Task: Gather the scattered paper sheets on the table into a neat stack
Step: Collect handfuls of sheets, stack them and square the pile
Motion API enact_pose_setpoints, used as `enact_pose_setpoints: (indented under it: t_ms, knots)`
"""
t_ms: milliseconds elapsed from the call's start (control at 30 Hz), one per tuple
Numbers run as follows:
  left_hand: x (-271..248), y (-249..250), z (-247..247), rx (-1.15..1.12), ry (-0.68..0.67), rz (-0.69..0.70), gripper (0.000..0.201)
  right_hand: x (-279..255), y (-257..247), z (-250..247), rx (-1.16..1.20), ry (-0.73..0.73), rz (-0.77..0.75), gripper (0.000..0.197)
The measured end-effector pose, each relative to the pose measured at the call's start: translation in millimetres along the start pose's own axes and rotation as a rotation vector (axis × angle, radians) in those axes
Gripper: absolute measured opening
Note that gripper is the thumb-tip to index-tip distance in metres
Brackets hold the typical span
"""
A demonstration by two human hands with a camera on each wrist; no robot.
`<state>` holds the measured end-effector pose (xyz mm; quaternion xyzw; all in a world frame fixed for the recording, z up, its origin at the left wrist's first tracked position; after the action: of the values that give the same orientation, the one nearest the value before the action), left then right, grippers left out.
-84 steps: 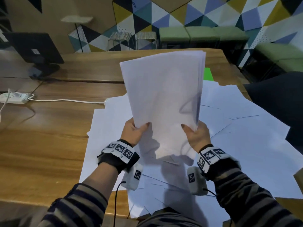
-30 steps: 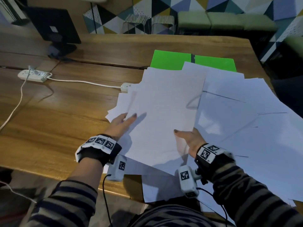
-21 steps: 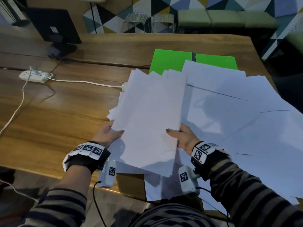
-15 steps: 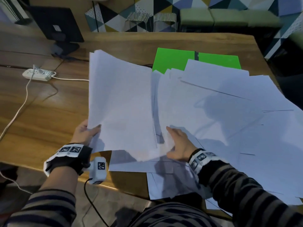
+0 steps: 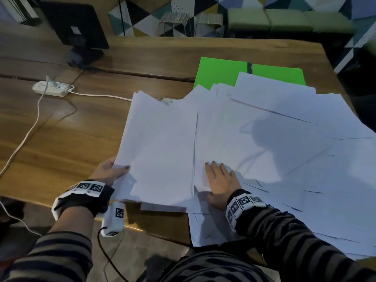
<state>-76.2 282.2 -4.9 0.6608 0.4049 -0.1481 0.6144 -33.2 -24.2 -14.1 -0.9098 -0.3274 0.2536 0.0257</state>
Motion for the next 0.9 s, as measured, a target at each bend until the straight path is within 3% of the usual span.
enact_pose_setpoints:
  t_ms: [100, 167, 300, 433, 500, 567, 633, 700, 800, 900]
  knots:
    - [4, -2, -4, 0.246, 0.135, -0.089, 0.020, 2, 1, -5, 0.008, 0.002, 0.008, 0.081]
    - [6, -1, -4, 0.496, 0.248, -0.078, 0.031, 2, 4, -11, 0.055, 0.004, -0.005, 0.076]
    - [8, 1, 0, 0.755, 0.339, -0.062, 0.045, 3, 13, -23, 0.206, -0.006, 0.021, 0.060]
    - [7, 9, 13, 0.860, 0.450, -0.129, 0.072, -2, 19, -25, 0.354, 0.190, 0.091, 0.048]
    - [1, 17, 29, 0.929, 0.533, -0.039, 0.081, -6, 24, -28, 0.407, 0.270, 0.132, 0.043]
    - [-2, 26, 52, 0.890, 0.473, 0.174, 0.076, -10, 29, -31, 0.441, 0.321, 0.164, 0.039]
    - [-4, 33, 78, 0.827, 0.309, 0.373, 0.060, -13, 35, -31, 0.499, 0.378, 0.202, 0.043]
    - [-9, 37, 105, 0.766, 0.160, 0.462, 0.042, -17, 39, -31, 0.554, 0.423, 0.241, 0.046]
    - [-21, 43, 141, 0.509, -0.018, 0.399, 0.015, -24, 43, -35, 0.615, 0.552, 0.235, 0.042]
    - [-29, 52, 168, 0.202, -0.228, 0.140, 0.031, -37, 43, -43, 0.617, 0.669, 0.206, 0.037]
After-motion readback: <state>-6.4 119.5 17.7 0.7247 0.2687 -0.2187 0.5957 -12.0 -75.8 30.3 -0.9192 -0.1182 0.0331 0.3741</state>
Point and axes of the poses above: each hand's wrist, its own x-axis towards the middle knuckle, its own z-axis out of the palm, y = z × x, the point moved 1 cm from there along x, towards the middle knuckle, and after that the axes turned 13 degrees about -z, right-handed, at the moved point
